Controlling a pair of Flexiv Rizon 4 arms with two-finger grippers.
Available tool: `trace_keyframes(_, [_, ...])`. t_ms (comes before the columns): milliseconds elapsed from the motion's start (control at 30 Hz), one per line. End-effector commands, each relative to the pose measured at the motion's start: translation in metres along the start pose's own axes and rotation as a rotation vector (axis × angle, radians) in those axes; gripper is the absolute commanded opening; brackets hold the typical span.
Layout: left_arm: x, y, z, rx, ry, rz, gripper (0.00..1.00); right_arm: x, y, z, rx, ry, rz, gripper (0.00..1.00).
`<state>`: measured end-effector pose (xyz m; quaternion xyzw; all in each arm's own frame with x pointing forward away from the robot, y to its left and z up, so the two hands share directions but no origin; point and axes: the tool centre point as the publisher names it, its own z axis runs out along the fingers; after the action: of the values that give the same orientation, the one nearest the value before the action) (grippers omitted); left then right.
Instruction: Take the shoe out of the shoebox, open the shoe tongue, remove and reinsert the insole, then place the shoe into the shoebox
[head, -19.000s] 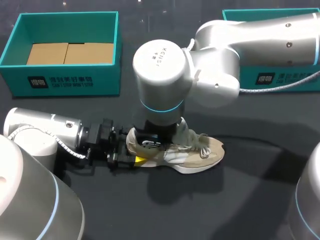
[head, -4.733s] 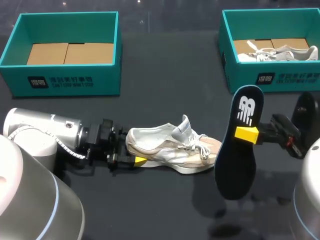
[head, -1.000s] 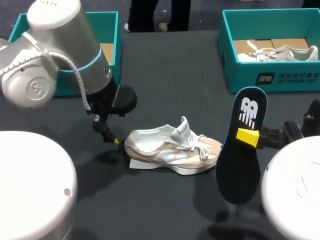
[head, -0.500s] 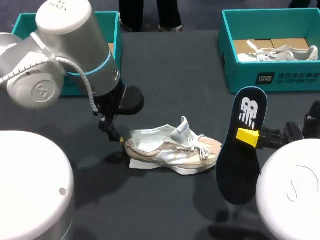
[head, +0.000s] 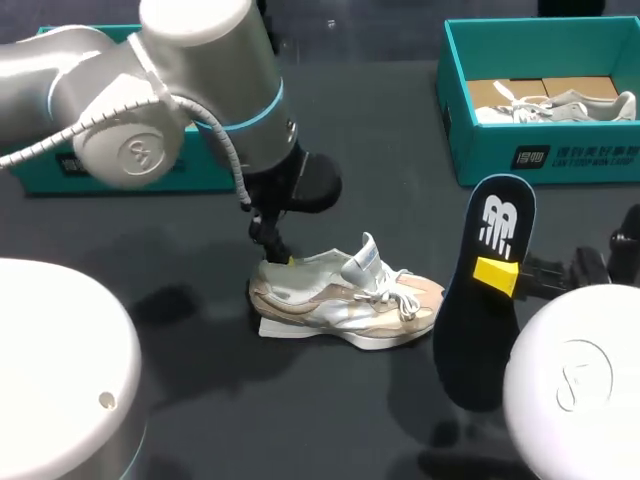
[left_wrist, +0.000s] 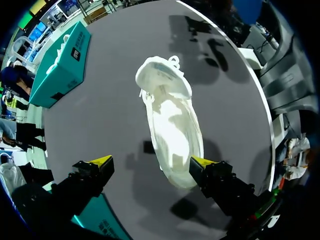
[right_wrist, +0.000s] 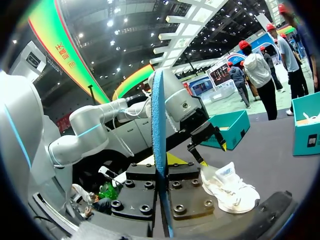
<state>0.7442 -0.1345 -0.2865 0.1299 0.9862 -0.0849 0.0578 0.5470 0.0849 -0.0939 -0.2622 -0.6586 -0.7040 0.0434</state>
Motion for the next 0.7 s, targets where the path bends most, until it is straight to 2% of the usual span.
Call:
trace_keyframes(33, [-0.008, -0.011, 0.011, -0.028, 0.013, -0.001, 1.0, 0.007, 0.001, 0.001, 0.001, -0.098, -0.001, 0.0])
trace_keyframes(167, [-0.008, -0.011, 0.011, -0.028, 0.013, -0.001, 1.0, 0.007, 0.001, 0.001, 0.001, -0.098, -0.001, 0.0])
trace_keyframes(233, [-0.006, -0.019, 0.021, -0.054, 0.003, 0.021, 1.0, 0.007, 0.001, 0.001, 0.001, -0.098, -0.001, 0.0])
trace_keyframes(433, [-0.004, -0.03, 0.045, -0.042, -0.015, 0.004, 1.0, 0.007, 0.001, 0.001, 0.001, -0.098, -0.001, 0.0])
trace_keyframes(700, [-0.004, -0.034, 0.061, -0.056, -0.028, -0.032, 1.0, 0.007, 0.001, 0.001, 0.001, -0.098, -0.001, 0.0])
